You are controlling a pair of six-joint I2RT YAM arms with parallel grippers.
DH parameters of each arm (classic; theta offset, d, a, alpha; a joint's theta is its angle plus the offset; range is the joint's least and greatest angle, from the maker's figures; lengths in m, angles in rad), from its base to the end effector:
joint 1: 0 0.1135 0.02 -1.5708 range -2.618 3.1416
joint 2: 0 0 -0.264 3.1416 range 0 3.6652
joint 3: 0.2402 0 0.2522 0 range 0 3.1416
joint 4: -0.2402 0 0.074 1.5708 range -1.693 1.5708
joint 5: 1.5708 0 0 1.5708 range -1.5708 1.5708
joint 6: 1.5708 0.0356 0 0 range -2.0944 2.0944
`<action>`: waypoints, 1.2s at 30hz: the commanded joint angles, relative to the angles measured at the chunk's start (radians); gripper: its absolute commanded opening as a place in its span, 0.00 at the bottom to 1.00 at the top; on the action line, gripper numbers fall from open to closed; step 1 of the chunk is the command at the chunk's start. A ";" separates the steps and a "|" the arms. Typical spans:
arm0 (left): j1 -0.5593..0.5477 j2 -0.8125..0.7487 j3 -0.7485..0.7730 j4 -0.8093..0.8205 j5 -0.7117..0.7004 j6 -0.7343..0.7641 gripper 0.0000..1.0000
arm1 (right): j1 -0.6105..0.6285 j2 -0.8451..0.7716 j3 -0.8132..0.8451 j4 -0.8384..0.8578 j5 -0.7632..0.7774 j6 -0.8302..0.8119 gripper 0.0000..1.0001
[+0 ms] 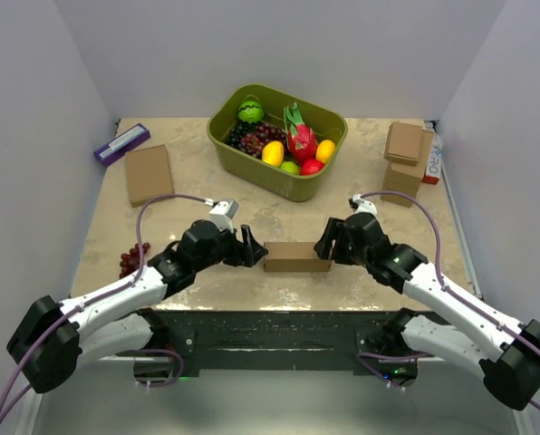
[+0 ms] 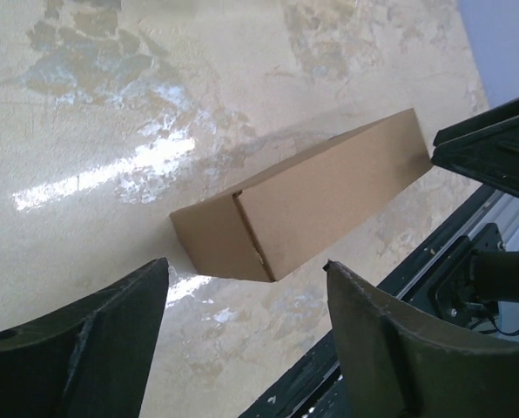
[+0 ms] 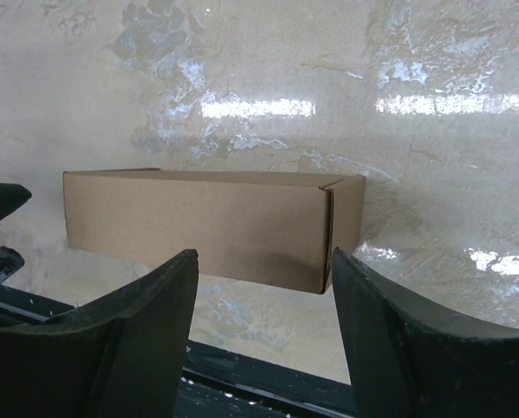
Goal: Fold the paper box
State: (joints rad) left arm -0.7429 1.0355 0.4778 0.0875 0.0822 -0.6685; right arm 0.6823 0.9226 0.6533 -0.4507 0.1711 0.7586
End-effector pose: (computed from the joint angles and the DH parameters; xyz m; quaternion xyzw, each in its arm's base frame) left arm 0.1619 -0.1527 0.2122 0.0532 0.8503 -0.3655 0.3750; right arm 0.1549 0.1181 0.2447 0.0699 0.9055 0.2128 0.3603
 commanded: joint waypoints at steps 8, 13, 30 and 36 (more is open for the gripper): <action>0.002 0.095 0.013 0.126 0.074 -0.008 0.77 | -0.052 -0.005 -0.009 0.023 -0.002 -0.044 0.63; 0.002 0.141 -0.019 0.210 0.097 0.006 0.71 | -0.059 0.016 -0.081 0.118 -0.054 -0.045 0.52; -0.115 0.020 -0.307 0.402 0.031 0.014 0.56 | -0.049 -0.238 -0.227 0.038 -0.189 0.056 0.41; -0.113 -0.078 -0.312 0.317 -0.008 -0.020 0.58 | -0.047 -0.277 -0.190 -0.022 -0.188 0.042 0.44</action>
State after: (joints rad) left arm -0.8532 1.0454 0.1696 0.4191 0.1265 -0.6712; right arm 0.6296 0.6724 0.4313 -0.4191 0.0071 0.7971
